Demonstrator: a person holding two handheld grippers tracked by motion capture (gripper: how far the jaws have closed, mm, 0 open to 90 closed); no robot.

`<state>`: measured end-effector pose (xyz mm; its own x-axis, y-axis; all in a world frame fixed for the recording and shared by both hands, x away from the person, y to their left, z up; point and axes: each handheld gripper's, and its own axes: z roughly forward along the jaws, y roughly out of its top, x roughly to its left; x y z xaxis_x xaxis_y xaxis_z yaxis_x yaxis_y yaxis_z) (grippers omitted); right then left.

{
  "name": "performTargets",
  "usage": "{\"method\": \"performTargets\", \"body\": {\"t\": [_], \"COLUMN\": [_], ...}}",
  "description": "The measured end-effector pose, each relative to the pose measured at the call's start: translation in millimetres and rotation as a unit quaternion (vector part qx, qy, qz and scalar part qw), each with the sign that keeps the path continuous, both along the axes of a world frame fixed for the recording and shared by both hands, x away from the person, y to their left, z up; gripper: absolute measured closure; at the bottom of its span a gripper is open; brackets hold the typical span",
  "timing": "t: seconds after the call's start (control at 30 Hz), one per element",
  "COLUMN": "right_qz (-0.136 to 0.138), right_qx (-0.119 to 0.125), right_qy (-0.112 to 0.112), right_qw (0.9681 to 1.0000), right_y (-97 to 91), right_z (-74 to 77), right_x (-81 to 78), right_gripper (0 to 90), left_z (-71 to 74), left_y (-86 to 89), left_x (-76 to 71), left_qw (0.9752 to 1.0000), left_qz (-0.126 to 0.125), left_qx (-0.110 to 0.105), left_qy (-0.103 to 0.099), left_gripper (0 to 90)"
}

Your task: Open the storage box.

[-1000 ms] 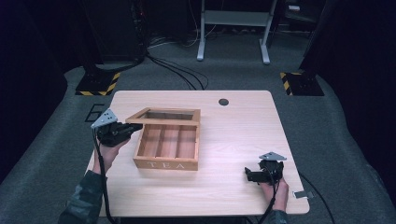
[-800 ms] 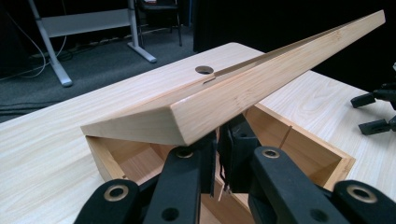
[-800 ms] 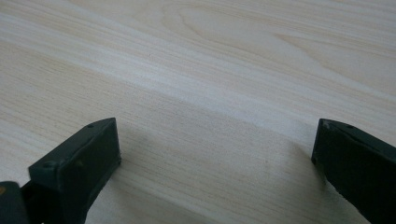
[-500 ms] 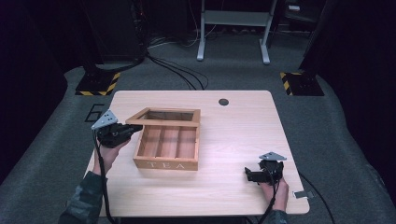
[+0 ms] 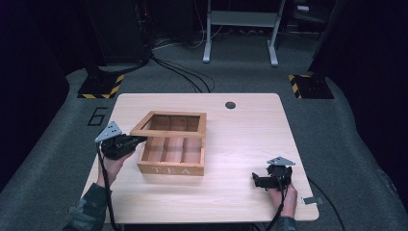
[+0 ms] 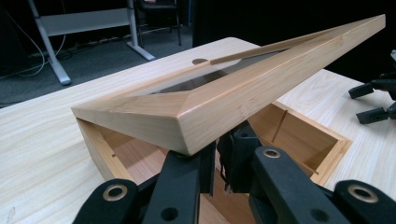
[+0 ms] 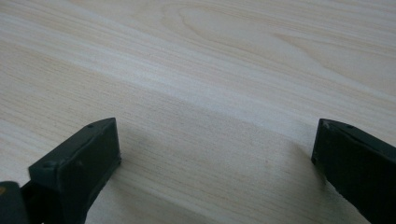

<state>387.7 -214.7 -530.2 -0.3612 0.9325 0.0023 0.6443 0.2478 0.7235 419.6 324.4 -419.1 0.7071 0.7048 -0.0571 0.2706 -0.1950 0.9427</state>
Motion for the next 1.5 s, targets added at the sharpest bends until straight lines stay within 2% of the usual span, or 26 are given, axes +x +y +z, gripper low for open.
{"method": "performTargets", "body": {"t": [0.27,0.63,0.97,1.33,1.5], "right_qz": [0.0,0.001,0.001,0.001,0.001], "right_qx": [0.0,-0.001,-0.001,0.0,0.0], "right_qy": [0.0,0.002,0.002,0.0,-0.001], "right_qw": [1.0,1.0,1.0,1.0,1.0], "right_y": [0.0,-0.1,0.0,0.0,0.0], "right_z": [0.0,0.3,0.2,0.0,0.0], "right_x": [0.0,-0.1,-0.1,-0.1,-0.1], "right_gripper": [0.4,0.6,0.6,0.6,0.6], "left_z": [-8.5,-27.5,-49.7,-63.4,-65.7], "left_y": [0.3,0.6,3.6,5.4,8.7], "left_x": [-4.9,-14.0,-21.2,-24.4,-28.8], "left_qw": [1.0,0.9999,0.9993,0.9986,0.9984], "left_qz": [-0.003,-0.004,-0.005,-0.003,0.001], "left_qx": [0.004,0.01,0.006,0.011,0.002], "left_qy": [0.003,0.012,0.037,0.052,0.057], "left_gripper": [83.7,83.0,81.4,80.7,80.7]}}
